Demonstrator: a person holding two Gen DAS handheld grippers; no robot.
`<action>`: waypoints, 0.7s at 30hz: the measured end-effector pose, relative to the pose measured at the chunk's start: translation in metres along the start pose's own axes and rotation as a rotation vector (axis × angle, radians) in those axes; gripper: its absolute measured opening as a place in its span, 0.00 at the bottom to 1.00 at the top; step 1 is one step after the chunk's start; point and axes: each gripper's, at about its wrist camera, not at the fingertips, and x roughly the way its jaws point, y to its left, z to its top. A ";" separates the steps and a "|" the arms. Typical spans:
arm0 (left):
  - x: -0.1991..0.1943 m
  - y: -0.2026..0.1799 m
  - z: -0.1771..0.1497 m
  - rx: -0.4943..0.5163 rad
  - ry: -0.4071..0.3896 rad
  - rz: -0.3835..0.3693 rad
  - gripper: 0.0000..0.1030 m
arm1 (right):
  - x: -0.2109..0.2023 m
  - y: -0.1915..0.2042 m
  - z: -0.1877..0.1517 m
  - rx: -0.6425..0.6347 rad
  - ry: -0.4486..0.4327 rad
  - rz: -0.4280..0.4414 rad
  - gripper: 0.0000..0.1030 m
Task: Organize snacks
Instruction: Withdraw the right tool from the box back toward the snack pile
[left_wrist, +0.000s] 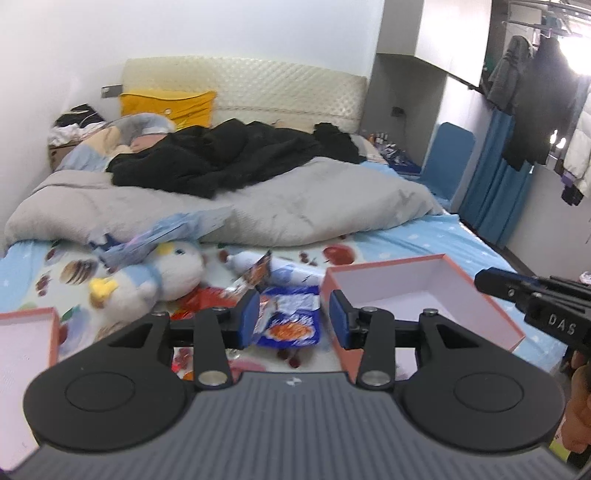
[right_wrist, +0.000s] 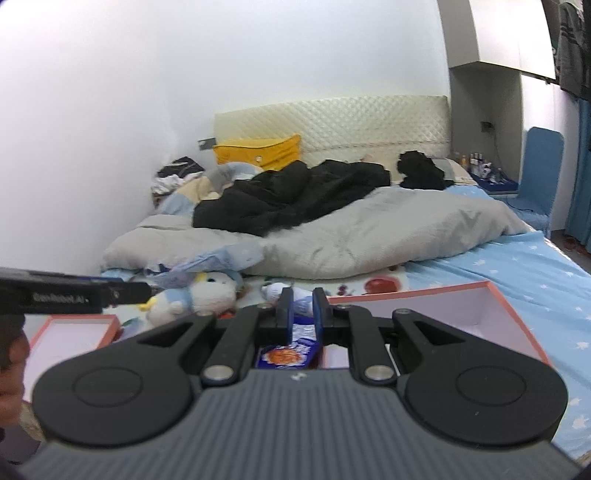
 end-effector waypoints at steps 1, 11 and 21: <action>-0.004 0.003 -0.005 -0.003 0.000 0.004 0.46 | -0.001 0.005 -0.002 -0.005 -0.001 0.005 0.14; -0.030 0.029 -0.039 -0.025 -0.002 0.045 0.46 | -0.001 0.044 -0.022 -0.003 0.023 0.053 0.14; -0.043 0.048 -0.077 -0.048 0.043 0.087 0.46 | -0.002 0.062 -0.063 -0.004 0.107 0.084 0.14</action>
